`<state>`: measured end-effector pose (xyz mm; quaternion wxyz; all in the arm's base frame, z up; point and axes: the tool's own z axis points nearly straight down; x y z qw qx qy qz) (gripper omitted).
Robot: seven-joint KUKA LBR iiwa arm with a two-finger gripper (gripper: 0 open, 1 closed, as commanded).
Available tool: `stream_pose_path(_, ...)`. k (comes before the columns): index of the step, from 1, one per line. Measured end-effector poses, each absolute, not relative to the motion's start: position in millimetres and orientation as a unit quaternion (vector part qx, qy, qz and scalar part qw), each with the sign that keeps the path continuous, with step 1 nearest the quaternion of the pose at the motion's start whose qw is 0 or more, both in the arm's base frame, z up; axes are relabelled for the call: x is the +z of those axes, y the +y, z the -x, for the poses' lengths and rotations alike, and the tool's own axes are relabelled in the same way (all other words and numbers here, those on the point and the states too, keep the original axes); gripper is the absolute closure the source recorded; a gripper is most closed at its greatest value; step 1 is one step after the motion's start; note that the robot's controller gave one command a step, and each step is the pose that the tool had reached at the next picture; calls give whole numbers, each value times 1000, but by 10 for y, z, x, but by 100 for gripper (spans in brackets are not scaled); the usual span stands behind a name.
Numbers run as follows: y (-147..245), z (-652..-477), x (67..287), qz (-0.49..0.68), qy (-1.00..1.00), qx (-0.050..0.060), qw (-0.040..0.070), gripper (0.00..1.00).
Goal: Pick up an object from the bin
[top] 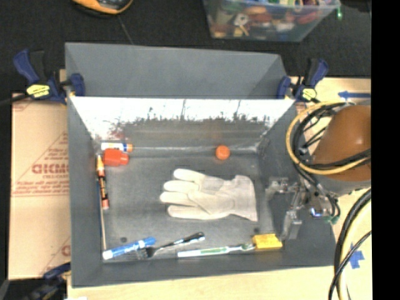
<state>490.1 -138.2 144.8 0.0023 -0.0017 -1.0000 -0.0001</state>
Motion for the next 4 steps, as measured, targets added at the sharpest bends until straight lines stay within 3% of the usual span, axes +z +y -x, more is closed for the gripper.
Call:
stream_pose_path(1,-1376,-4922,1486,-1,-1000,1,-1,0)
stream_pose_path(2,-632,-5101,707,-43,-999,0,-2,0)
stream_pose_path(3,-314,-5139,1385,-11,-1000,3,-9,0)
stream_pose_path(4,166,-5344,990,-76,-997,1,-1,0)
